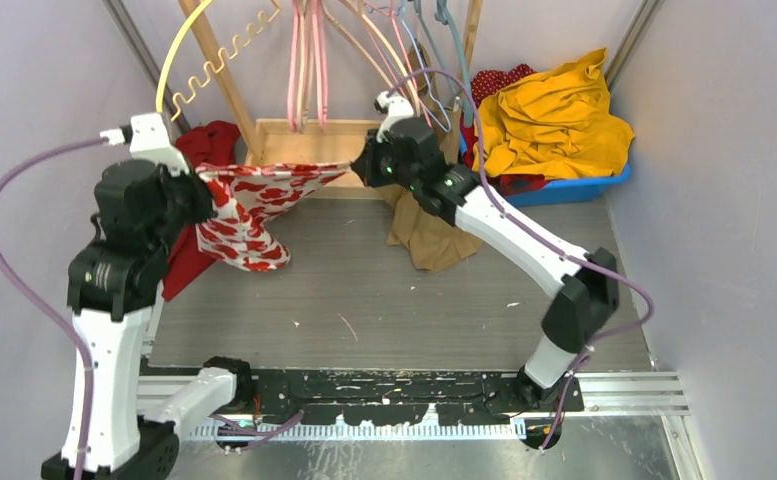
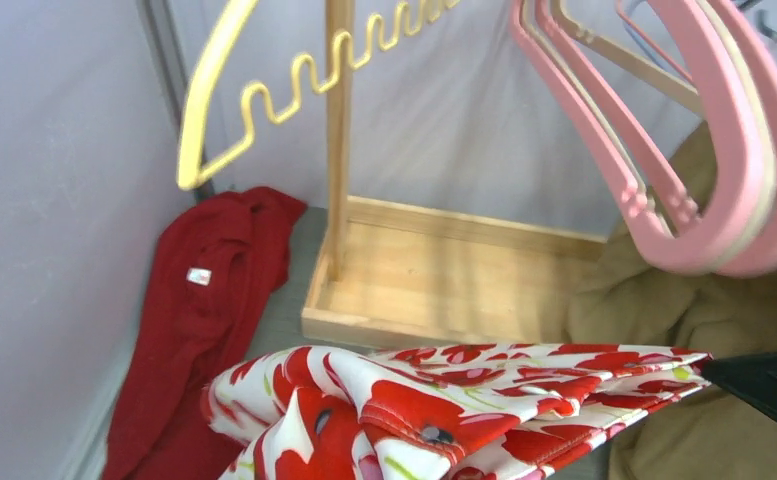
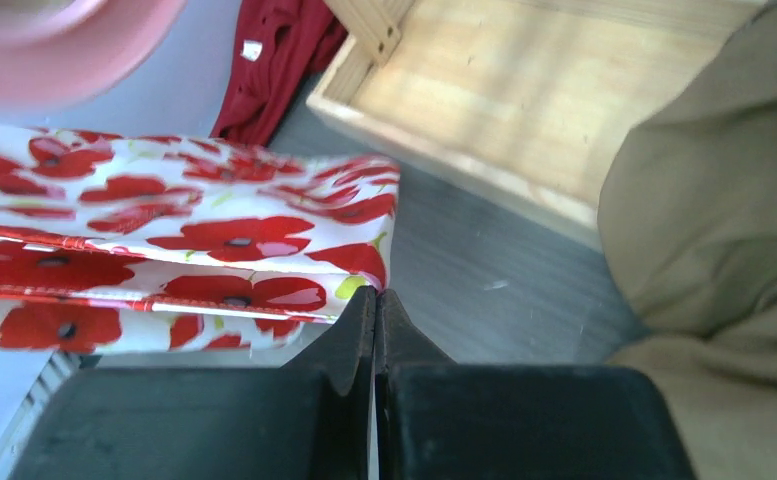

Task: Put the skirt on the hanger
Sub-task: Flatten out the skirt at the center of the board.

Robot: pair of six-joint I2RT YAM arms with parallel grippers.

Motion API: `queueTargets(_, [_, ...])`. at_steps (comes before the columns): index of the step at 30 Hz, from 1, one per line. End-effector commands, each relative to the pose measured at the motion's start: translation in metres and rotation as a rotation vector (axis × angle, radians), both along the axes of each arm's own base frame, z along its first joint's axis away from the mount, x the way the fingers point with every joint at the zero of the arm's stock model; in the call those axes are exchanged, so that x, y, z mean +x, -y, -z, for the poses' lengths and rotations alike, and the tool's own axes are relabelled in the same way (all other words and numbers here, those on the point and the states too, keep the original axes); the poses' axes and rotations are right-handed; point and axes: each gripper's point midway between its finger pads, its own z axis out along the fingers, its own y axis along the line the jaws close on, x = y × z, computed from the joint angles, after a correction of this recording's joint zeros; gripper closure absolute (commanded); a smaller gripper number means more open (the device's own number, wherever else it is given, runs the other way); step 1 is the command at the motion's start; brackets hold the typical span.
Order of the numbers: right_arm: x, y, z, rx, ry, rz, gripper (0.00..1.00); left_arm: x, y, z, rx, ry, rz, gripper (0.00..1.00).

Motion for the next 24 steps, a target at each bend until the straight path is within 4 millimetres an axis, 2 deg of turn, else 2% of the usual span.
queueTargets(1, [-0.030,0.028,-0.013,0.073,0.059,0.019,0.99,-0.013,0.025,0.044,-0.086,-0.061,0.117,1.00])
queueTargets(4, [-0.054,0.037,0.038,0.038,-0.025,-0.011,0.99,-0.030,0.051,0.113,-0.231,-0.199,0.179,0.97])
queueTargets(5, [-0.064,0.043,0.068,0.000,-0.071,-0.012,0.99,-0.039,0.059,0.138,-0.266,-0.264,0.186,0.97])
queueTargets(6, [-0.074,0.048,0.089,-0.018,-0.099,-0.011,0.99,-0.048,0.067,0.160,-0.290,-0.321,0.203,0.96])
queueTargets(8, [-0.090,0.056,0.120,-0.034,-0.141,-0.017,0.99,-0.067,0.081,0.198,-0.325,-0.414,0.221,0.96])
queueTargets(10, [-0.104,0.065,0.143,-0.063,-0.173,-0.015,0.99,-0.080,0.100,0.196,-0.322,-0.401,0.263,0.94])
queueTargets(13, [-0.119,0.082,0.160,-0.096,-0.192,0.001,0.99,-0.104,0.125,0.186,-0.305,-0.429,0.331,0.92])
queueTargets(14, [-0.130,0.097,0.171,-0.139,-0.222,0.019,0.99,-0.122,0.136,0.203,-0.275,-0.513,0.369,0.92])
queueTargets(18, [-0.139,0.117,0.186,-0.185,-0.245,0.063,0.99,-0.142,0.163,0.230,-0.305,-0.567,0.437,0.90])
queueTargets(24, [-0.141,0.144,0.196,-0.254,-0.252,0.152,0.99,-0.173,0.184,0.264,-0.179,-0.665,0.483,0.88])
